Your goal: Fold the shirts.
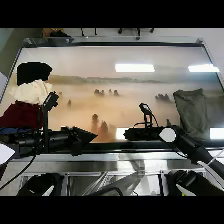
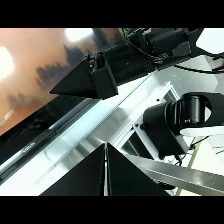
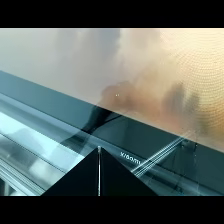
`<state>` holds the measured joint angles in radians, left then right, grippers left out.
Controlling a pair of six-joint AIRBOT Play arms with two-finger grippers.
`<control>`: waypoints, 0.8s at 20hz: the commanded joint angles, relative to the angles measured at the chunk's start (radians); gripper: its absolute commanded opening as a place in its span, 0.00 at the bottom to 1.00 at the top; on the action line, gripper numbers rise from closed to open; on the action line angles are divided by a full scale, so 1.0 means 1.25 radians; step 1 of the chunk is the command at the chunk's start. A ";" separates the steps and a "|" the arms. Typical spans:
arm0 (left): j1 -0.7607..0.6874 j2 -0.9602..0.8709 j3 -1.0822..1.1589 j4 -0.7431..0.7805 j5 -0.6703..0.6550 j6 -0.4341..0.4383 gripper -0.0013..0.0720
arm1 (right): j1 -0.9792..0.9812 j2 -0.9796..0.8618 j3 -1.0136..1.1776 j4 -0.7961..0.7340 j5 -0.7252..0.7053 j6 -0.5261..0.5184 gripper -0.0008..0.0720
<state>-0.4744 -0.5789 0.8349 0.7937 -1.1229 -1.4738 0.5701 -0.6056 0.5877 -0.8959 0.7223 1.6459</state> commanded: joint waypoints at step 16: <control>0.540 -0.443 0.464 0.230 -0.032 0.154 0.94 | 0.001 0.000 0.000 0.000 0.000 0.000 0.04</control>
<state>0.0189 -0.9222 1.2331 1.0435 -1.1614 -1.3827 0.5701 -0.6056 0.5877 -0.8959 0.7216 1.6459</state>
